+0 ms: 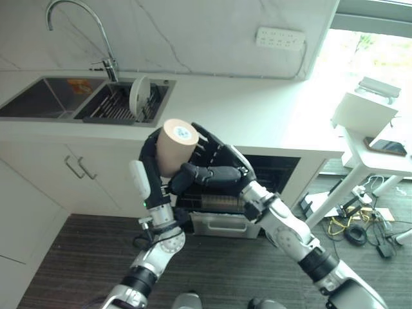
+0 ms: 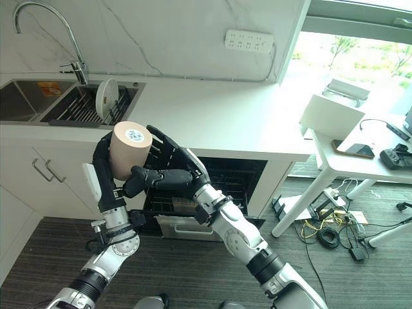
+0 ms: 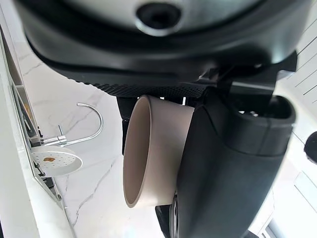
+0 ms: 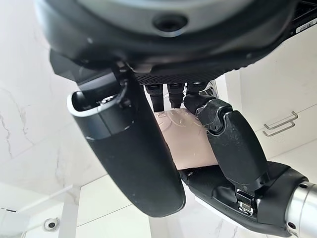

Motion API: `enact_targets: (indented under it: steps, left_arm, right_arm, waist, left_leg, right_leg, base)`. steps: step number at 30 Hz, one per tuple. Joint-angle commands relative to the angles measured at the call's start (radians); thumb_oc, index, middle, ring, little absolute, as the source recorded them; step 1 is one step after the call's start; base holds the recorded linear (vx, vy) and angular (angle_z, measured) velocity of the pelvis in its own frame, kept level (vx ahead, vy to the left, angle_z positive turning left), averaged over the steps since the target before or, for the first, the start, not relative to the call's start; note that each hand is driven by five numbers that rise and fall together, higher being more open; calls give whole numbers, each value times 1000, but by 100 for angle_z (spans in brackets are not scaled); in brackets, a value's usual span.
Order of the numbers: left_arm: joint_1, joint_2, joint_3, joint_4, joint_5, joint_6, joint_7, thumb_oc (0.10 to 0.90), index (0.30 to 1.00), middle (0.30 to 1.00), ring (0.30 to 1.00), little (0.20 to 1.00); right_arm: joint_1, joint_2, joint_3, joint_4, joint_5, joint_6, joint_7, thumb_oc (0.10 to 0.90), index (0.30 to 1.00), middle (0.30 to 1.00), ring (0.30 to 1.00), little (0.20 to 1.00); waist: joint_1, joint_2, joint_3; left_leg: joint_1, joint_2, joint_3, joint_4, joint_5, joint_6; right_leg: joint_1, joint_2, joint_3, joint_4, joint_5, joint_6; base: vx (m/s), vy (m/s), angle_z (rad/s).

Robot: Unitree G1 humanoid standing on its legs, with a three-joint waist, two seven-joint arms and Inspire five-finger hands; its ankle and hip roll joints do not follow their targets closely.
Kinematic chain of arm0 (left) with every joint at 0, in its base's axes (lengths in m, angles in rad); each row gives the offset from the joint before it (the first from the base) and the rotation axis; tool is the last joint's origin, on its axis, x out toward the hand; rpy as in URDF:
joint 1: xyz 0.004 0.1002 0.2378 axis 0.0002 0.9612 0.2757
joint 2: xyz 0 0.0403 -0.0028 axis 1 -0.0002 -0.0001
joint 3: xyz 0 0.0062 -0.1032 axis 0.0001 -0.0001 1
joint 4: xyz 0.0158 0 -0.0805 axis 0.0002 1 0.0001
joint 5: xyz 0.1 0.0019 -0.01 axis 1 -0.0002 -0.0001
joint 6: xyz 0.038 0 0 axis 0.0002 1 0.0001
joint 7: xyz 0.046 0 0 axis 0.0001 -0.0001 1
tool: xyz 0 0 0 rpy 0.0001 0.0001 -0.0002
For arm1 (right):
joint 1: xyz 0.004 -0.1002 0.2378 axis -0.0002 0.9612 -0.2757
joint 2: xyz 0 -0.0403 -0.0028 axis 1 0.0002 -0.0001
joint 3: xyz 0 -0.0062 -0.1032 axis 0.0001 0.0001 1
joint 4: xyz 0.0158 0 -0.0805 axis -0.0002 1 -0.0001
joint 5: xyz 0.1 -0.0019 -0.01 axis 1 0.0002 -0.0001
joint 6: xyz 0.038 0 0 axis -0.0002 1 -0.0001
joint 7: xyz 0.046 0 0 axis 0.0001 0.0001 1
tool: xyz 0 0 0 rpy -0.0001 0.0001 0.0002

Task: Place the dishes in the dishwasher.

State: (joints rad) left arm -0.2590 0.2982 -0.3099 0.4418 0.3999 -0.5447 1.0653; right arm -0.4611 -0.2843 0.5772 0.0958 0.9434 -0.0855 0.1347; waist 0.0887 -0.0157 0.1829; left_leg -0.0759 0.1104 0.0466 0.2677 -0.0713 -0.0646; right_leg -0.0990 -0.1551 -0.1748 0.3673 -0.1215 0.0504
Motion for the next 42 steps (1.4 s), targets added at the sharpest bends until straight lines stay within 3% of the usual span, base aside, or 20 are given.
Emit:
enact_targets:
  steps: [1,7,18,23,29,36,42]
  left_arm:
    - [-198,-22,-92,2,84,-28,7,400,300,300,300,300]
    - [-204,-29,-106,-34,105,15,50,400,300,300,300,300]
    - [-223,-33,-132,-77,138,78,91,400,300,300,300,300]
    - [-238,-30,-143,-91,221,64,132,400,300,300,300,300]
    - [-256,-29,-193,-135,255,108,125,400,300,300,300,300]
    - [-271,-33,-211,-122,217,112,124,400,300,300,300,300]
    - [-268,-32,-221,-133,201,113,112,400,300,300,300,300]
  right_arm:
    - [-190,140,75,-81,0,-73,83,800,900,900,900,900]
    - [-245,167,67,-61,-26,-95,-34,800,900,900,900,900]
    - [-328,211,84,-17,-44,-91,-110,800,900,900,900,900]
    - [-356,228,92,-5,-60,-84,-133,800,900,900,900,900]
    - [-390,235,106,-4,-107,-84,-166,800,900,900,900,900]
    - [-436,235,105,6,-157,-98,-212,800,900,900,900,900]
    - [-441,231,83,38,-120,-128,-267,800,900,900,900,900]
  waist:
    - [6,-13,-38]
    - [23,-17,-35]
    - [48,-24,-34]
    - [53,-26,-35]
    - [63,-32,-31]
    - [69,-35,-31]
    - [71,-34,-31]
  left_leg:
    - [10,15,-54,32,-134,-12]
    - [10,9,-65,32,-137,-10]
    - [9,-1,-77,32,-141,-6]
    - [8,-5,-81,32,-143,-4]
    - [7,-8,-84,32,-147,-2]
    - [7,-7,-80,32,-147,-3]
    - [7,-7,-81,32,-146,-5]
  right_leg:
    - [80,-55,16,-67,-81,76]
    - [83,-57,12,-67,-83,74]
    - [86,-66,3,-67,-85,73]
    - [85,-68,2,-67,-84,73]
    - [86,-70,-4,-67,-84,75]
    - [88,-75,-14,-67,-83,74]
    - [89,-76,-16,-67,-83,72]
  base:
    - [0,0,0]
    - [0,0,0]
    - [24,14,3]
    - [7,8,2]
    - [-2,0,5]
    - [0,0,0]
    - [0,0,0]
